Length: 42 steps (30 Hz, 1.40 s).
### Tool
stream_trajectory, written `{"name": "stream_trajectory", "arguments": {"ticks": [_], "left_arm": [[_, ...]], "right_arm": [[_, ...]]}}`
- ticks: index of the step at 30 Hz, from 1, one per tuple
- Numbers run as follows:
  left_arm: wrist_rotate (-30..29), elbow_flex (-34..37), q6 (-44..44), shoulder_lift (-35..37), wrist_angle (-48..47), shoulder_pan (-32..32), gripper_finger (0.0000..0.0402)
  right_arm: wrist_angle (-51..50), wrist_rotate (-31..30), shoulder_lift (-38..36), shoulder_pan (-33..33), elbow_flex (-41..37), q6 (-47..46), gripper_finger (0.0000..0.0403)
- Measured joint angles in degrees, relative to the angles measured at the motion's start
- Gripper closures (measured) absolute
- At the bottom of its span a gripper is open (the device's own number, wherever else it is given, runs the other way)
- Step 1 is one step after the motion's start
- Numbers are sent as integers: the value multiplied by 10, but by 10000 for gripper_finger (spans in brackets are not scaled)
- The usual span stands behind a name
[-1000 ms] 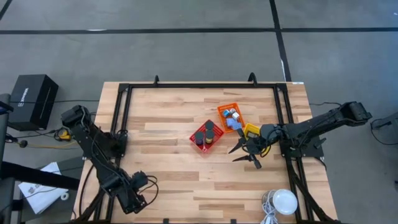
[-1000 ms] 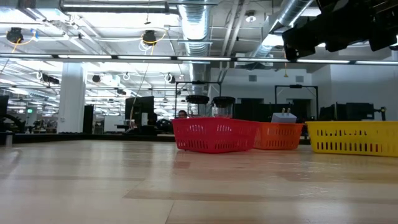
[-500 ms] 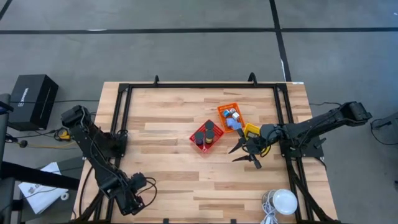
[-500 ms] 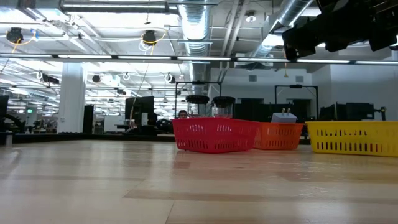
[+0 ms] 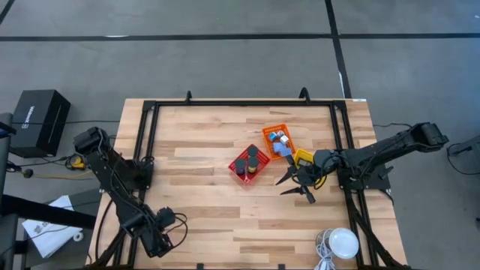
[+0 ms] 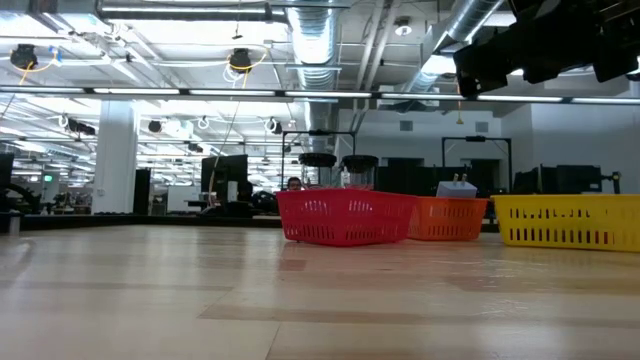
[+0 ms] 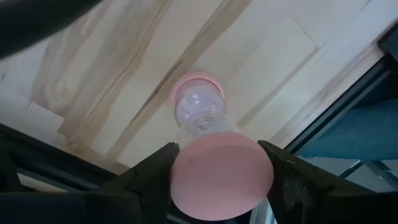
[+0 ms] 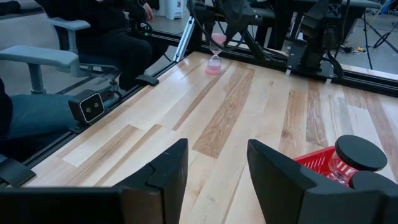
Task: Pick & Place Office items
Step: Put the pink hourglass into the red bin
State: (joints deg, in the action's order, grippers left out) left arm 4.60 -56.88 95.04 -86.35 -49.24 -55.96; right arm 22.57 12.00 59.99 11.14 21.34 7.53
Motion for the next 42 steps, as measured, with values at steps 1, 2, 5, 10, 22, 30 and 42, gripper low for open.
{"name": "stream_trajectory", "arguments": {"ticks": [1, 2, 5, 10, 22, 30, 42], "left_arm": [[1, 0, 0, 0, 1, 0, 193], [2, 0, 0, 0, 1, 0, 197], [2, 0, 0, 1, 4, 0, 203], [1, 0, -8, 1, 8, 12, 197], [-12, -46, -225, 0, 10, 138, 196], [-21, -68, -398, 0, 11, 243, 209], [-68, -68, -689, 0, 115, 356, 208]], "right_arm": [[0, 0, 0, 0, 0, 0, 246], [0, 0, 0, 0, 0, 0, 246], [2, 0, 0, 0, 0, 0, 245], [2, 0, 0, 0, 0, 1, 241], [2, 0, 0, 0, 0, 6, 246], [2, 0, 0, 0, 0, 6, 241], [2, 0, 0, 0, 0, 6, 245]]}}
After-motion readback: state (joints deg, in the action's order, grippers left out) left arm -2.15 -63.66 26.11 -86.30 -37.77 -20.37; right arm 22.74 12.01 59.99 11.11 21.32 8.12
